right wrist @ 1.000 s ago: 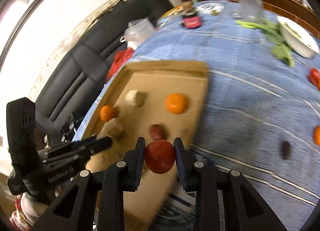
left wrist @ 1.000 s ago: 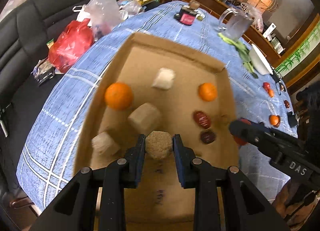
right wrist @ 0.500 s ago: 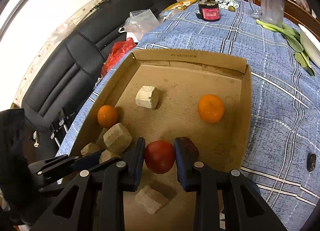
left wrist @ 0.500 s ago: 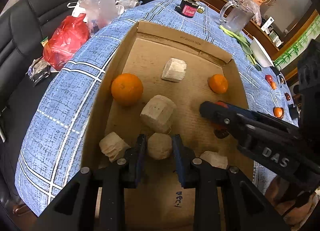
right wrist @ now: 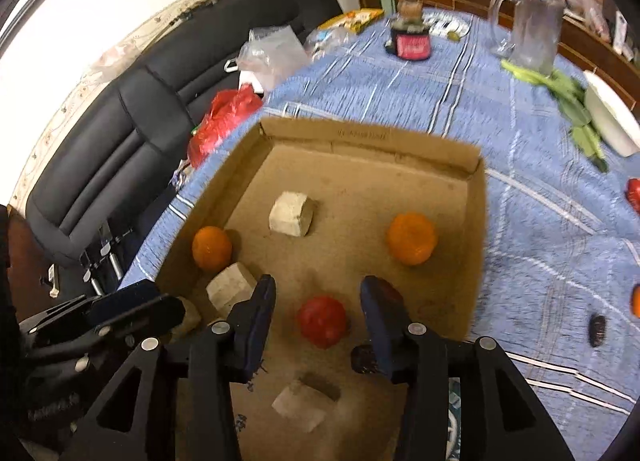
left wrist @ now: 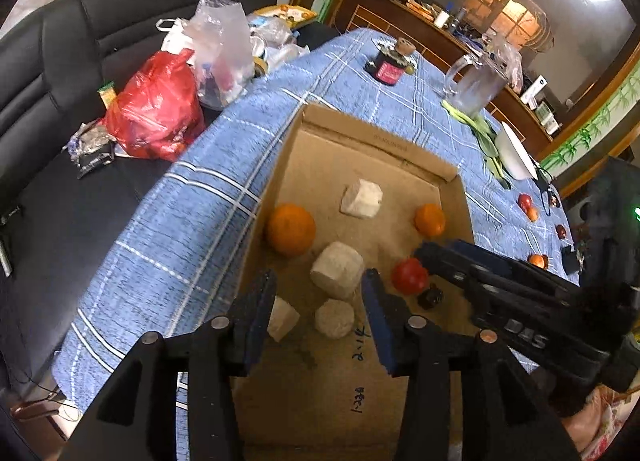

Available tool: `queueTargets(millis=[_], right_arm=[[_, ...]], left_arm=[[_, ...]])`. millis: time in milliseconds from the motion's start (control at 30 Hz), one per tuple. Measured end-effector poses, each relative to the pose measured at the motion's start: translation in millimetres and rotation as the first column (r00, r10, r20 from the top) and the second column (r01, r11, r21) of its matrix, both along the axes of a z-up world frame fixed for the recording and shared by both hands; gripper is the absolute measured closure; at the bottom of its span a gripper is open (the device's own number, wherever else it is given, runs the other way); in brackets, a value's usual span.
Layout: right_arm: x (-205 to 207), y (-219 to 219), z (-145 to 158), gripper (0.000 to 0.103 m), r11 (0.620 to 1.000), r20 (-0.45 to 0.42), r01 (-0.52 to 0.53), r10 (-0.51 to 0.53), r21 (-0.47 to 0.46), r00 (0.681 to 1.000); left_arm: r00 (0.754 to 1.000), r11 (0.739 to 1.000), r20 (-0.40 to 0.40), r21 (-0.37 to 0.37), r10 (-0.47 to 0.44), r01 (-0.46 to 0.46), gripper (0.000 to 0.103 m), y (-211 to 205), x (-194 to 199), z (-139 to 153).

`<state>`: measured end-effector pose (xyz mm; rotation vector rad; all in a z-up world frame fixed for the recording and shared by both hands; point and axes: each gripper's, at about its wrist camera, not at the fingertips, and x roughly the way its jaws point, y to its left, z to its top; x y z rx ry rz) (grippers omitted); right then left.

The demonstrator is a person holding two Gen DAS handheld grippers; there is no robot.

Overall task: Organize fruits
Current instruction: 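Withdraw both grippers from the tray back over the table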

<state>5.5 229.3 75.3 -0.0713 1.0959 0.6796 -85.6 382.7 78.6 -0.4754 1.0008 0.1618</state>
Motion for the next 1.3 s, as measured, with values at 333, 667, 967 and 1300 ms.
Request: queueTargets(millis=[333,667,967,1300], right_arm=[[-15.0,-57.0,19.8,0.046,0.992,-0.01,0.119,-0.119,0.047,0.993],[-47.2,-111.5,32.0,0.041,0.99,0.001,0.122,-0.122,0.077,0.992],[-58.3,-156.1,49.6,0.033,0.97,0.025,0.18,-0.186,0.161,0.982],[-69.4,-190.0,37.3,0.033,0.964,-0.006,0.216,-0.217,0.158,0.976]], left_arm=[[1.0,0.995,0.015,0.095,0.005,-0.006,0.05,-31.1,-2.8,27.2],[0.999,0.988,0.032,0.152,-0.013,0.008,0.043,-109.1,-18.0,66.6],[0.995,0.974,0.079,0.222,-0.057,0.038,0.042,-158.7,-36.6,95.3],[0.995,0.976,0.064,0.207,-0.081,0.067,0.042,-189.7,-42.4,90.0]])
